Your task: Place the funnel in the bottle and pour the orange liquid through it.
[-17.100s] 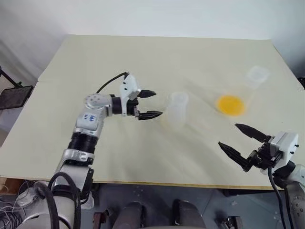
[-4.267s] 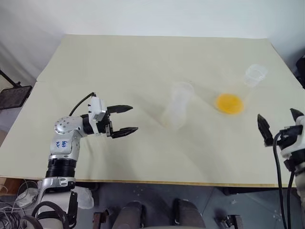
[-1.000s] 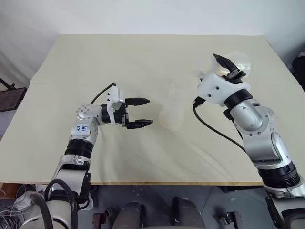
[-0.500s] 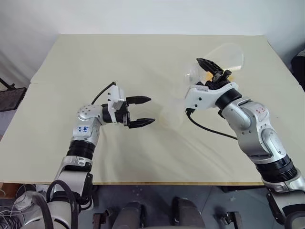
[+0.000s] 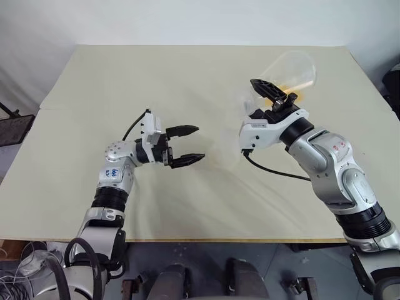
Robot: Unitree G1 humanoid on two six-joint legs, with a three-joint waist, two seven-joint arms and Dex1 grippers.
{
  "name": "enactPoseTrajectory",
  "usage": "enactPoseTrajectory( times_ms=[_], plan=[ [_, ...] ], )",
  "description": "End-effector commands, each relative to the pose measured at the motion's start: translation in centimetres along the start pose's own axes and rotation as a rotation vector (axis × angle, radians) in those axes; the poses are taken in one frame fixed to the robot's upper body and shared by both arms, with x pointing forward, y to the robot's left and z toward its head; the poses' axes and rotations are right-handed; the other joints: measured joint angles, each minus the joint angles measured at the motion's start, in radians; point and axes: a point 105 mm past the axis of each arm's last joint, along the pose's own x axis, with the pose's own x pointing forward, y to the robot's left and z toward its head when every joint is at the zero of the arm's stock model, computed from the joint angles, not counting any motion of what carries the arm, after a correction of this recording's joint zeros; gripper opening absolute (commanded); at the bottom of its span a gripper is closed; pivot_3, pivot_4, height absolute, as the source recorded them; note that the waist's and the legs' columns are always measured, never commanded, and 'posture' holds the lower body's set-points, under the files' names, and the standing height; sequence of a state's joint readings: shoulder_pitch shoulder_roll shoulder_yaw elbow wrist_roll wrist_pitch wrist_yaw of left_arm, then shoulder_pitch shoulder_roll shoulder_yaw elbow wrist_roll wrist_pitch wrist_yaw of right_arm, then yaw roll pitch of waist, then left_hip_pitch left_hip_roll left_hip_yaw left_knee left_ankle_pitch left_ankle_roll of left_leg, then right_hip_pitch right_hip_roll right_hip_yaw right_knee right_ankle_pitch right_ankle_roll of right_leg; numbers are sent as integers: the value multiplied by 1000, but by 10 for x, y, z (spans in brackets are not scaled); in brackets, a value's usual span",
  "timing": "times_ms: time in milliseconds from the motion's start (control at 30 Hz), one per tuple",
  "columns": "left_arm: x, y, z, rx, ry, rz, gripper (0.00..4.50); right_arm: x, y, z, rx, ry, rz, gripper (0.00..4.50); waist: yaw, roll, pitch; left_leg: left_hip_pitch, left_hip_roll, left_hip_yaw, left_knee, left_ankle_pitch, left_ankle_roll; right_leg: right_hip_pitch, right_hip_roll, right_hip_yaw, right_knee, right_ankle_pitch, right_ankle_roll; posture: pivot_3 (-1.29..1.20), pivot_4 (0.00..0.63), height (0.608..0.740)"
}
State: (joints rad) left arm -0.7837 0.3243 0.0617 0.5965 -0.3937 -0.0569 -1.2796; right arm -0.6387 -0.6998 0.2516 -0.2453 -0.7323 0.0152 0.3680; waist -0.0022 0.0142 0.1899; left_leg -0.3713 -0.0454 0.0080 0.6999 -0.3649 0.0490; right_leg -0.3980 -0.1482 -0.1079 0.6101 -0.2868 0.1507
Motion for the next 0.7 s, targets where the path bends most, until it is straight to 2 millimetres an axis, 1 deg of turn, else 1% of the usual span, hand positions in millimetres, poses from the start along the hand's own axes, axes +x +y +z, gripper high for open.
enactPoseTrajectory(
  times_ms=[33, 567, 700],
  plan=[
    [3, 3, 15, 41, -52, 0, 4500, -3, -22, -4, -74, 4, -63, 2465, 1, 0, 0, 0, 0, 0, 0, 0, 0, 0, 0, 0, 0, 0, 0, 0, 150, 740],
    [1, 1, 12, 39, -48, -1, 4500, -2, -35, -4, -173, -11, -93, 2465, 0, 0, 0, 0, 0, 0, 0, 0, 0, 0, 0, 0, 0, 0, 0, 0, 150, 740],
    [2, 1, 12, 40, -51, -3, 4500, -2, -35, -3, -191, -18, -89, 2465, 0, 0, 0, 0, 0, 0, 0, 0, 0, 0, 0, 0, 0, 0, 0, 0, 150, 740]
  ],
)
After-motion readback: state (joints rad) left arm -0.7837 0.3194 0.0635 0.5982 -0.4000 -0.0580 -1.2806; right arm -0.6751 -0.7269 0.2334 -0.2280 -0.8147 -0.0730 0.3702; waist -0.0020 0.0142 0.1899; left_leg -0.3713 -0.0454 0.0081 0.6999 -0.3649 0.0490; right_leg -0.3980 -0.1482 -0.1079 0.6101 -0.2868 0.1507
